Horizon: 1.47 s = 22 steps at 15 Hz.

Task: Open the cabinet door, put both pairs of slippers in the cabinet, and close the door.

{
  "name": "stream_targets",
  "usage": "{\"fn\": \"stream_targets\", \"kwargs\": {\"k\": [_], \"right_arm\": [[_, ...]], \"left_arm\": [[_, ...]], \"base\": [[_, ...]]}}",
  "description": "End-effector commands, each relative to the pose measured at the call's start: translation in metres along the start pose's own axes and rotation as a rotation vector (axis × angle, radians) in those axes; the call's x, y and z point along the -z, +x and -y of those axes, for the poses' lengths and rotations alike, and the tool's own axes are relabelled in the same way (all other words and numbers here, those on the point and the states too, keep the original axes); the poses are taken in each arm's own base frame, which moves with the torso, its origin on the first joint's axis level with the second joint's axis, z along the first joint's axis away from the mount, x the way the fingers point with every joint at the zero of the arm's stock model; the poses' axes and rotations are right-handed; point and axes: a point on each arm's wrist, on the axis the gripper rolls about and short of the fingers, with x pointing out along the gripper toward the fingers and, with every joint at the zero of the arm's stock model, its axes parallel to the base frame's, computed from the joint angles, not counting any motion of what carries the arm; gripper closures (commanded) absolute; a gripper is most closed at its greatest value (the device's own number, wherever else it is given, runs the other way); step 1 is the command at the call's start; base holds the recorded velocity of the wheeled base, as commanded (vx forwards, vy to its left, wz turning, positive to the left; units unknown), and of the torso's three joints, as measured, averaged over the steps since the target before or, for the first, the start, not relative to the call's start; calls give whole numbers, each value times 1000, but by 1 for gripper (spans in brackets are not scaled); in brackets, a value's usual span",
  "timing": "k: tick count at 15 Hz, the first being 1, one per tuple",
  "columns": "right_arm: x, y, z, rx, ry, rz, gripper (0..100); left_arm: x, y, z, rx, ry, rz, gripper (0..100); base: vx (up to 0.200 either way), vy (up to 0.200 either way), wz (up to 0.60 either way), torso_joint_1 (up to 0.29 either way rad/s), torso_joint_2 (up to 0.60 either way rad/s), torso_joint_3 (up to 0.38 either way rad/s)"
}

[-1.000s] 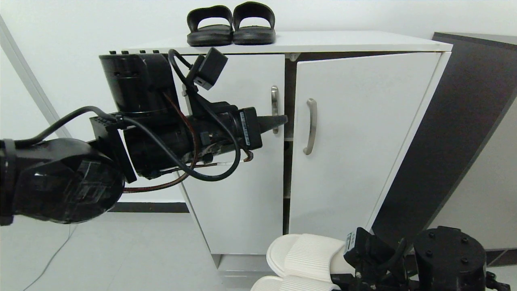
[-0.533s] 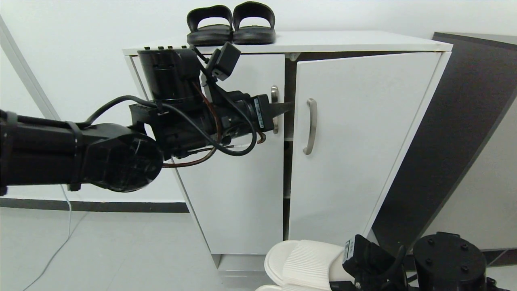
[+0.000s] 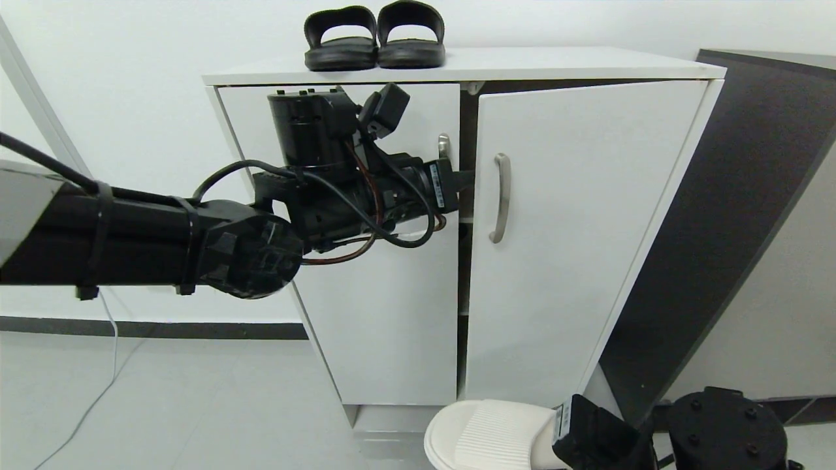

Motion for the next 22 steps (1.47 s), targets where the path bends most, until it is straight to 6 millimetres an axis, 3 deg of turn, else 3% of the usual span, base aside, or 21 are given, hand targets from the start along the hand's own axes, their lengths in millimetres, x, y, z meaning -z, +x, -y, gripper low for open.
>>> {"fn": "stream_targets", "kwargs": {"k": [1, 3, 5, 9, 12, 13, 14, 16, 17, 18, 19, 22], "right_arm": [[5, -1, -4, -17, -12, -18, 100], [9, -3, -9, -37, -50, -32, 100], [12, -6, -17, -67, -75, -35, 100], [10, -6, -17, -67, -84, -8, 100], [6, 4, 2, 10, -47, -4, 100], [5, 7, 16, 70, -22, -1, 100], [3, 11, 34, 156, 21, 7, 100], [-5, 20, 53, 262, 90, 37, 100], [-8, 27, 59, 317, 116, 50, 100], [-9, 30, 61, 342, 128, 54, 100], [-9, 38, 67, 405, 148, 55, 100], [-9, 47, 75, 492, 154, 56, 100]], "left_arm": [[5, 2, 12, 31, -7, -15, 100], [19, -3, 59, 142, -10, -64, 100], [27, -6, 88, 227, -3, -55, 100], [25, -7, 83, 163, -1, -14, 100], [11, -34, 67, 34, 6, 37, 100], [4, -50, 59, -12, 14, 55, 100], [-1, -84, 48, -81, 29, 70, 100], [1, -142, 37, -218, 69, 75, 100], [9, -182, 39, -337, 75, 64, 100], [13, -198, 40, -397, 77, 59, 100], [27, -243, 49, -580, 82, 61, 100], [66, -312, 76, -883, 110, 114, 100]], "base": [[-200, 0, 0, -2, 2, 2], [-200, 0, 0, -2, 5, 2], [-200, 0, 0, 0, 7, -2], [-100, 0, 0, 1, 0, 0], [0, 0, 0, 0, 0, 0], [0, 0, 0, 0, 0, 0], [0, 0, 0, 0, 0, 0], [0, 0, 0, 0, 0, 0], [0, 0, 0, 0, 0, 0], [0, 0, 0, 0, 0, 0], [0, 0, 0, 0, 0, 0], [0, 0, 0, 0, 0, 0]]}}
